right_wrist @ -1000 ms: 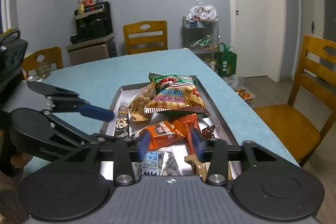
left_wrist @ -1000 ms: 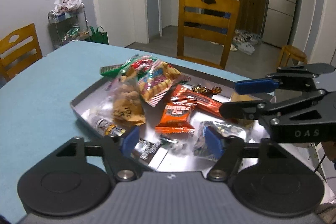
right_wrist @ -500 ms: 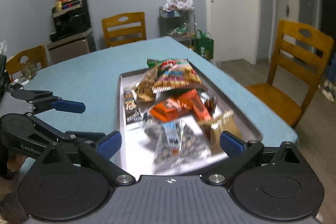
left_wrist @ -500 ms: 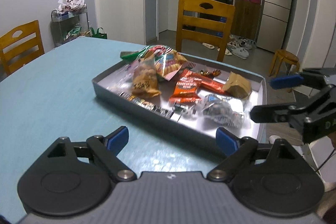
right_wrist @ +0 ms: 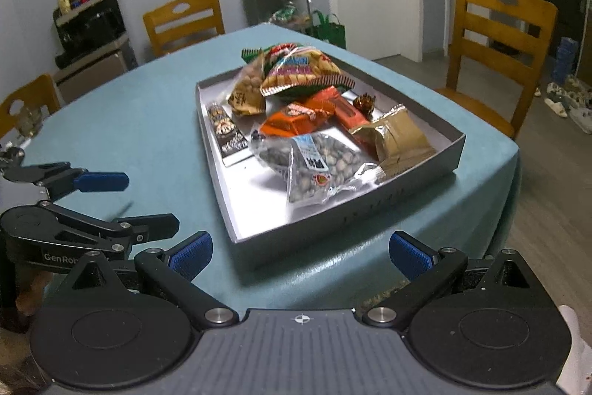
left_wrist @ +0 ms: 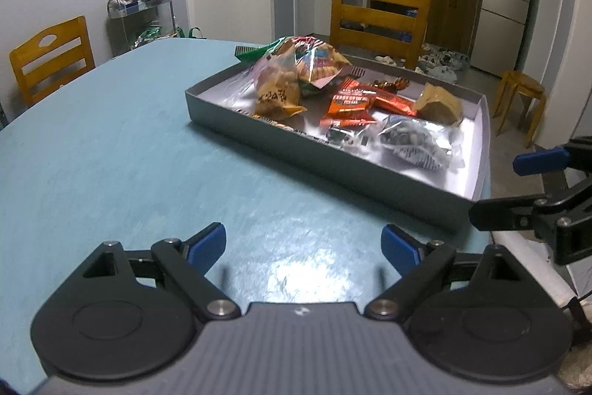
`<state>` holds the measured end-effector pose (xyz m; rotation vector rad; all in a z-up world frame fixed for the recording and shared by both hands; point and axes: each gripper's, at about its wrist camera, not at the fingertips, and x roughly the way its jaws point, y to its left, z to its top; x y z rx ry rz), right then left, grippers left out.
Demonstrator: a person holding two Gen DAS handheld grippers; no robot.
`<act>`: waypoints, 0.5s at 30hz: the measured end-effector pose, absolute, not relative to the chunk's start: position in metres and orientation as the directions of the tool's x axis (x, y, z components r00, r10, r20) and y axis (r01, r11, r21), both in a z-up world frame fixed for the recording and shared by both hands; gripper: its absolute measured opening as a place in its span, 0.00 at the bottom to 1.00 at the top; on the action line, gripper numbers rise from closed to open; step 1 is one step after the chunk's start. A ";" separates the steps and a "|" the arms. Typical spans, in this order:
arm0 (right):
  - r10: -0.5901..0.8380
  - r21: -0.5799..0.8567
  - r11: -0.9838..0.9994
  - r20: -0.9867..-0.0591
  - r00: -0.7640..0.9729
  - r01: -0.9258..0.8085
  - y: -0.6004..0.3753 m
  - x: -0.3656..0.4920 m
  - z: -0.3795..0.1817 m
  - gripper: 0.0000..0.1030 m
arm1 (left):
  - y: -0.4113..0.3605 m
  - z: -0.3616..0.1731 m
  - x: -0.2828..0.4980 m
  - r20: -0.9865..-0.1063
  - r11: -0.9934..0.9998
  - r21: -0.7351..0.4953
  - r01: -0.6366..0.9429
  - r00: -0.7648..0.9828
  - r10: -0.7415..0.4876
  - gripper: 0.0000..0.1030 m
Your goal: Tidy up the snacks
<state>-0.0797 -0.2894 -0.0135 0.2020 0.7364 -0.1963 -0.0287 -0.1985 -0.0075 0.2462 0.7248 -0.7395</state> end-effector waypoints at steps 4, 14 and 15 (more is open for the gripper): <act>-0.106 0.099 0.965 -0.696 0.710 0.242 -0.284 -0.077 -0.015 1.00 | -0.196 -0.009 -0.029 -0.679 0.721 -0.057 0.691 0.503 -0.535 0.89; -0.110 0.091 0.965 -0.709 0.697 0.245 -0.280 -0.071 -0.016 1.00 | -0.194 -0.010 -0.028 -0.680 0.723 -0.070 0.688 0.497 -0.539 0.89; -0.109 0.092 0.965 -0.710 0.696 0.245 -0.280 -0.070 -0.016 1.00 | -0.193 -0.010 -0.028 -0.679 0.723 -0.070 0.687 0.498 -0.539 0.89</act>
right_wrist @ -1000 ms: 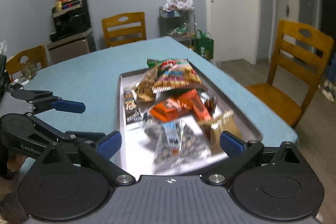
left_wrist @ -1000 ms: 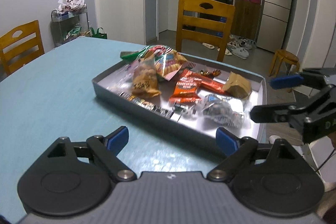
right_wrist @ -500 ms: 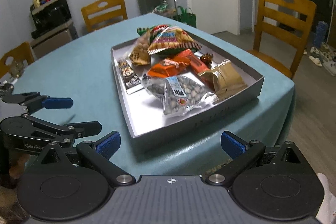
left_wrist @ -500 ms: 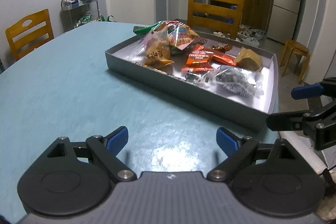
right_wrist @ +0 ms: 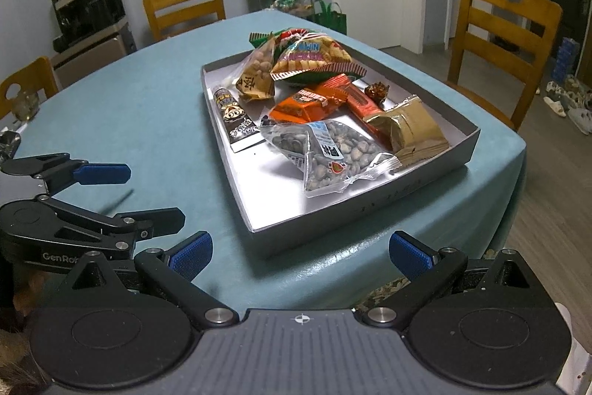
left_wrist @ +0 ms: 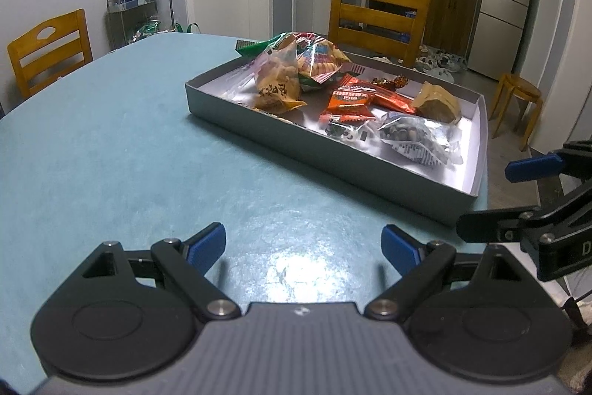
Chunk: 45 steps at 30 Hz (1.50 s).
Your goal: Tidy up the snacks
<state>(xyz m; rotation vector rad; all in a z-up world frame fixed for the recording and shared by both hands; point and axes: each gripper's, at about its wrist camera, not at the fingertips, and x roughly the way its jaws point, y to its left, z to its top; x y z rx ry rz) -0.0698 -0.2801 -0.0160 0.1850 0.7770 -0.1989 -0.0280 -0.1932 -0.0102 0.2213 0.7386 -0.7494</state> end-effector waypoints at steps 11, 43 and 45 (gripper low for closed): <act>-0.100 0.094 0.966 -0.718 0.688 0.239 -0.280 -0.066 -0.020 1.00 | -0.193 -0.011 -0.027 -0.681 0.727 -0.072 0.683 0.499 -0.536 0.89; -0.093 0.094 0.967 -0.734 0.673 0.236 -0.278 -0.064 -0.027 1.00 | -0.194 -0.015 -0.027 -0.684 0.727 -0.061 0.684 0.502 -0.529 0.89; -0.093 0.093 0.967 -0.734 0.672 0.236 -0.278 -0.064 -0.027 1.00 | -0.194 -0.015 -0.027 -0.683 0.727 -0.059 0.684 0.503 -0.529 0.89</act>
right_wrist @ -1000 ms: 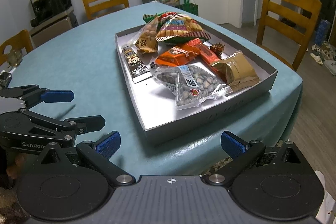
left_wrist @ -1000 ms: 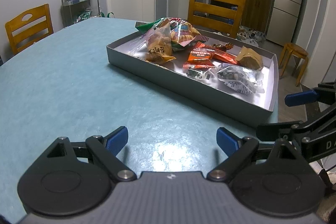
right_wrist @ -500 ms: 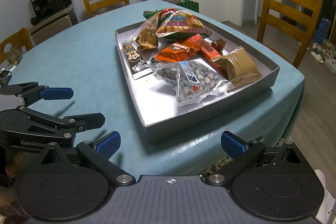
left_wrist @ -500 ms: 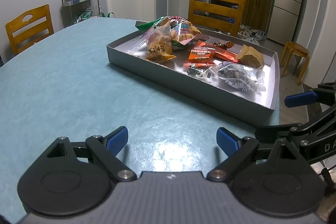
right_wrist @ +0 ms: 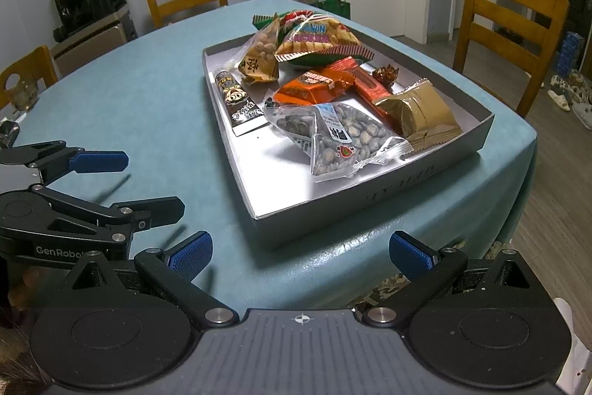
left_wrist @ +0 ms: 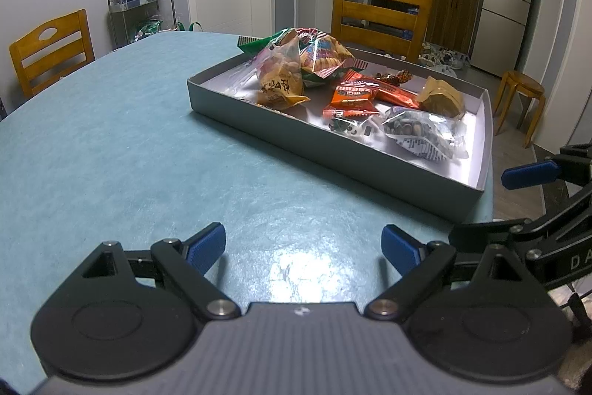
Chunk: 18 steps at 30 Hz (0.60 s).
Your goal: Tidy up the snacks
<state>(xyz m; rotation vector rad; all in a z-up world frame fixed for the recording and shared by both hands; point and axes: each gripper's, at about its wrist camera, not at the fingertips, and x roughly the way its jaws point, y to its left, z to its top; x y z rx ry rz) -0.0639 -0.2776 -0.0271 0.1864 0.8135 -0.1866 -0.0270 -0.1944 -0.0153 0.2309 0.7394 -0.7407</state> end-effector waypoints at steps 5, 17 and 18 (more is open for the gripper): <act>-0.092 0.093 0.967 -0.737 0.670 0.235 -0.278 -0.063 -0.028 1.00 | -0.196 -0.016 -0.028 -0.684 0.726 -0.055 0.685 0.504 -0.528 0.89; -0.090 0.093 0.968 -0.740 0.667 0.233 -0.278 -0.063 -0.029 1.00 | -0.197 -0.016 -0.029 -0.684 0.722 -0.048 0.691 0.504 -0.528 0.89; -0.090 0.092 0.968 -0.740 0.666 0.233 -0.277 -0.063 -0.029 1.00 | -0.197 -0.016 -0.029 -0.683 0.722 -0.048 0.691 0.504 -0.528 0.89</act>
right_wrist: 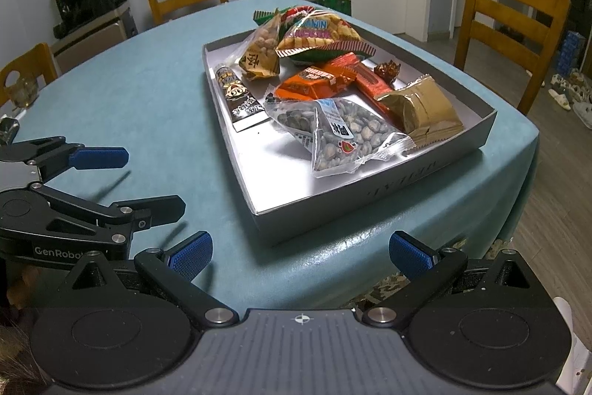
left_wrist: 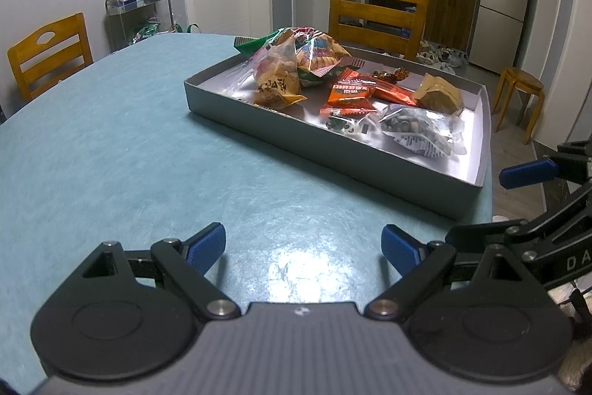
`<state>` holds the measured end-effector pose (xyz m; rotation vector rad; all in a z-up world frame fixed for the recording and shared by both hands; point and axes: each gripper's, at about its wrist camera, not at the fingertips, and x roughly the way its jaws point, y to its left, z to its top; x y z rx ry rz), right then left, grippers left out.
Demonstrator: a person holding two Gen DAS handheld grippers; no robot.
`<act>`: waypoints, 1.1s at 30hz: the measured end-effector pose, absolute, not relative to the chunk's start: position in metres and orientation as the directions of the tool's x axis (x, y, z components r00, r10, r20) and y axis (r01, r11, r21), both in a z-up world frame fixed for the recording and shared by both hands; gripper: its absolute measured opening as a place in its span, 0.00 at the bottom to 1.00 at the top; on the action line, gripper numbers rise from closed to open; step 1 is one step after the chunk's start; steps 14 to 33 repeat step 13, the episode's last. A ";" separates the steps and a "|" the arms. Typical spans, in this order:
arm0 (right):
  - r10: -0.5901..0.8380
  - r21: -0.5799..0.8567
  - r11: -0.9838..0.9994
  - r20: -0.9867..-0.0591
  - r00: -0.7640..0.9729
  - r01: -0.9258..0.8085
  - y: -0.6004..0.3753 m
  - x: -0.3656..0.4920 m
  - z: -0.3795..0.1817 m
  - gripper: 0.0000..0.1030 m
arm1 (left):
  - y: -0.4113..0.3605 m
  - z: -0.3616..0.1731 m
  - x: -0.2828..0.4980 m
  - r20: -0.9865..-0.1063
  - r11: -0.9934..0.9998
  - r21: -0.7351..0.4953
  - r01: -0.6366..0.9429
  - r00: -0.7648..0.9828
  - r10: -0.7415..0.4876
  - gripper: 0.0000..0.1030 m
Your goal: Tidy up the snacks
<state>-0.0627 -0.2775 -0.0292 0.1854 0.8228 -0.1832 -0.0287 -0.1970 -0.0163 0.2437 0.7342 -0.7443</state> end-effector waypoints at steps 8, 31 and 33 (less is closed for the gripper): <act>-0.091 0.091 0.968 -0.740 0.667 0.234 -0.278 -0.063 -0.030 1.00 | -0.197 -0.017 -0.032 -0.667 0.707 -0.027 0.707 0.514 -0.539 0.89; -0.094 0.091 0.967 -0.738 0.668 0.237 -0.280 -0.064 -0.030 1.00 | -0.196 -0.014 -0.034 -0.650 0.701 -0.022 0.713 0.523 -0.552 0.89; -0.094 0.091 0.967 -0.738 0.668 0.237 -0.280 -0.064 -0.030 1.00 | -0.196 -0.014 -0.034 -0.650 0.701 -0.022 0.713 0.523 -0.552 0.89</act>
